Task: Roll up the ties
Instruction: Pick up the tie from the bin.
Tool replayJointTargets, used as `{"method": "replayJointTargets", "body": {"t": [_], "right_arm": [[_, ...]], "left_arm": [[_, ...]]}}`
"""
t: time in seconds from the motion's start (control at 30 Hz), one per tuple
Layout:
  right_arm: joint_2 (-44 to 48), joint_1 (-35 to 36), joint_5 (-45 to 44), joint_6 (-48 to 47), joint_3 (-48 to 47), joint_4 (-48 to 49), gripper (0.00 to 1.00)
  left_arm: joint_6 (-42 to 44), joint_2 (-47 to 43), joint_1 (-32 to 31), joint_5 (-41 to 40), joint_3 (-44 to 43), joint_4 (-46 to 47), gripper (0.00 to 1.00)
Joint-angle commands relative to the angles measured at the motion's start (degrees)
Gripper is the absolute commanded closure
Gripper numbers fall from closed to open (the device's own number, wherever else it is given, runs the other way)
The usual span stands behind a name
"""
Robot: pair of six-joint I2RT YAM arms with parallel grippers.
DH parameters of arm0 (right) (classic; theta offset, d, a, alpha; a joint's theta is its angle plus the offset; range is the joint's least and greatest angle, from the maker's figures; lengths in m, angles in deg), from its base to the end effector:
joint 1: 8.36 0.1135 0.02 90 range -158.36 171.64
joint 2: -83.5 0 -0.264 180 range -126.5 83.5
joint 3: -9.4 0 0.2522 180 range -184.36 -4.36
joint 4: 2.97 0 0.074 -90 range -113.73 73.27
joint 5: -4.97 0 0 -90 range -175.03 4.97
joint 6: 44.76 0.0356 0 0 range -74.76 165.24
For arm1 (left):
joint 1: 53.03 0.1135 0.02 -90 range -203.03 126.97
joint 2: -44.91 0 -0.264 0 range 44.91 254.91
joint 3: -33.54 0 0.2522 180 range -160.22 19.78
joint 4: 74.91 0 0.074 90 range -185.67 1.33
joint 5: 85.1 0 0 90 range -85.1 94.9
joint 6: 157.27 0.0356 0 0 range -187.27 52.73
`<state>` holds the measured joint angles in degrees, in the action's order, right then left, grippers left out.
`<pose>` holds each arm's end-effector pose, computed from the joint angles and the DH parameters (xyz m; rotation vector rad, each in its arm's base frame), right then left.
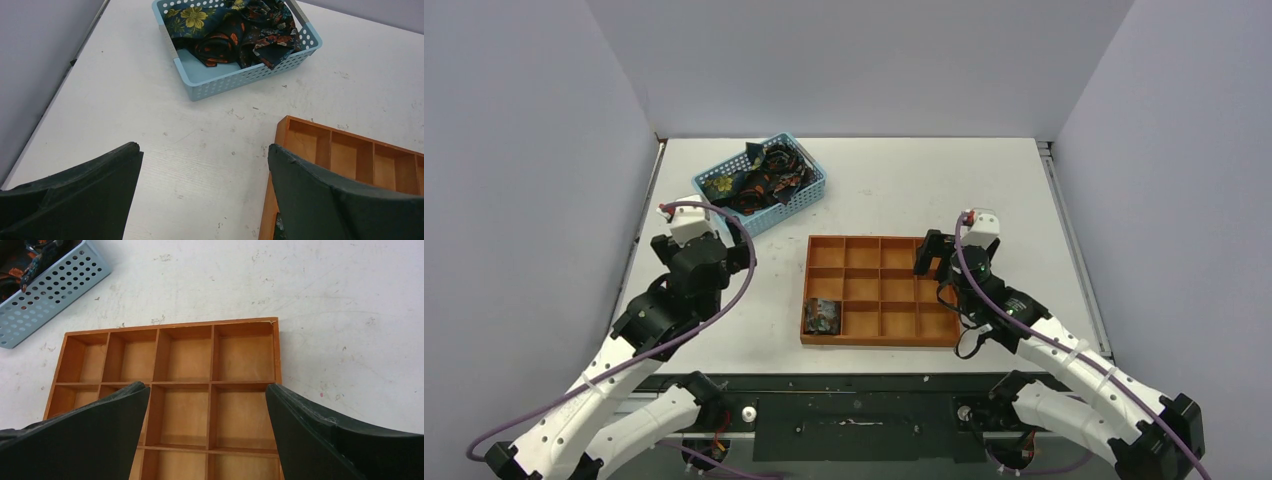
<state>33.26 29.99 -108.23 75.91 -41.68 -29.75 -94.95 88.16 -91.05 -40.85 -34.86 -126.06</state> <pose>0.1650 0.1127 0.2735 0.1215 1.9997 0.3682 0.1298 -0.0691 0.3582 -0.3138 1.8554 0.0282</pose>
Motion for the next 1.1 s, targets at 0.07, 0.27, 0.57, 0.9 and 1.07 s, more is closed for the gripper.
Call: {"method": "replayJointTargets", "body": {"t": [0.07, 0.27, 0.57, 0.9, 1.07], "right_arm": [[1.9, 0.0, -2.9, 0.4, 0.1, 4.7, 0.1], [3.2, -0.3, 2.3, -4.7, -2.1, 2.8, 0.1], [2.9, 0.1, 5.5, -4.1, -0.6, 3.9, 0.1], [2.8, 3.4, 9.3, 0.3, 5.2, 8.2, 0.09], [0.5, 4.9, 10.8, 0.4, 6.5, 9.9, 0.09]], "left_arm": [[3.1, -2.8, 0.1, 0.5, 1.2, 3.8, 0.04], [4.8, -4.7, 0.2, -0.1, 3.6, 6.4, 0.04], [-5.7, 12.9, 19.3, 26.0, -12.5, 7.1, 0.04], [-7.2, 44.5, 39.6, 45.8, -25.8, 14.2, 0.0], [-7.9, 56.1, 39.7, 43.2, -34.4, 12.4, 0.03]]}}
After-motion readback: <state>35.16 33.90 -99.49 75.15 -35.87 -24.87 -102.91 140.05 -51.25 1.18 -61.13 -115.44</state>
